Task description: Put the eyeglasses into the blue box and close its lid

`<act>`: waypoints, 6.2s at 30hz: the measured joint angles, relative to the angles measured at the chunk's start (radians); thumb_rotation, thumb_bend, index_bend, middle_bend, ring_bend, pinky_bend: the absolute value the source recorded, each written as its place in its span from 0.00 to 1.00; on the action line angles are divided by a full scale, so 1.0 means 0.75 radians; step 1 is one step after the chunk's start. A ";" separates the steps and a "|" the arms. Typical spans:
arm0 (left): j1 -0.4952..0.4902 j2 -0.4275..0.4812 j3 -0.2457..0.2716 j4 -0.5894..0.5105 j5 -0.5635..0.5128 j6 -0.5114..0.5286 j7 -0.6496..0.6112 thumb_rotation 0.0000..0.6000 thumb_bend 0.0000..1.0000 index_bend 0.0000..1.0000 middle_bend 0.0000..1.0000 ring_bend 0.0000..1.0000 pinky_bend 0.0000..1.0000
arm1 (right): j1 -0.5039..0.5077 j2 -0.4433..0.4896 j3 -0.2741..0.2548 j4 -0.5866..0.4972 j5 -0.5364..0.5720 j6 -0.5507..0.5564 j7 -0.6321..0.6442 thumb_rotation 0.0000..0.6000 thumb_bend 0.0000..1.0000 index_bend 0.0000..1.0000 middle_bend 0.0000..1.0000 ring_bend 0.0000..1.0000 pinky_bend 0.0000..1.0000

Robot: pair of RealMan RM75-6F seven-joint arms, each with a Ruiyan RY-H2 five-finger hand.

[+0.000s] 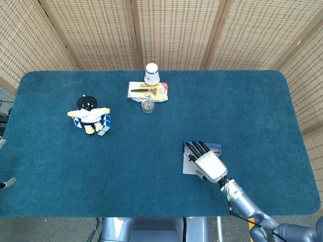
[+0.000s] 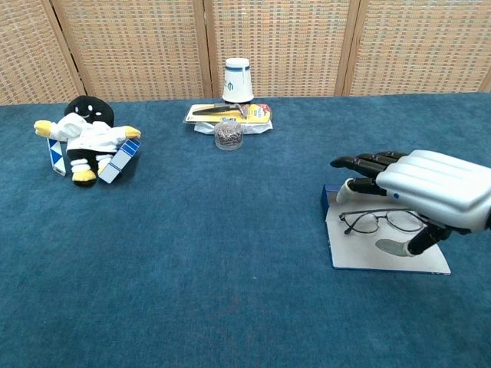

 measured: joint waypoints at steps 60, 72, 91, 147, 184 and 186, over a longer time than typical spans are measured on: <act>-0.003 -0.007 0.002 -0.006 -0.008 -0.010 0.021 1.00 0.00 0.00 0.00 0.00 0.00 | -0.064 -0.219 0.045 0.398 -0.098 0.062 0.083 1.00 0.56 0.34 0.00 0.00 0.10; -0.005 -0.006 0.000 -0.003 -0.013 -0.013 0.015 1.00 0.00 0.00 0.00 0.00 0.00 | -0.030 -0.235 0.110 0.440 -0.008 -0.023 0.094 1.00 0.55 0.34 0.00 0.00 0.10; -0.008 -0.006 0.001 -0.004 -0.013 -0.021 0.017 1.00 0.00 0.00 0.00 0.00 0.00 | -0.041 -0.298 0.078 0.588 -0.060 0.049 0.194 1.00 0.53 0.61 0.00 0.00 0.10; -0.010 -0.002 0.003 0.000 -0.015 -0.028 0.003 1.00 0.00 0.00 0.00 0.00 0.00 | 0.045 0.002 0.030 0.265 -0.170 -0.061 0.002 1.00 0.35 0.11 0.00 0.00 0.10; -0.012 -0.003 0.003 0.008 -0.018 -0.038 -0.008 1.00 0.00 0.00 0.00 0.00 0.00 | 0.243 0.369 0.062 -0.146 0.108 -0.559 -0.005 1.00 0.26 0.00 0.00 0.00 0.06; -0.014 -0.003 0.001 0.009 -0.022 -0.040 -0.008 1.00 0.00 0.00 0.00 0.00 0.00 | 0.242 0.337 0.058 -0.094 0.093 -0.543 -0.007 1.00 0.26 0.00 0.00 0.00 0.06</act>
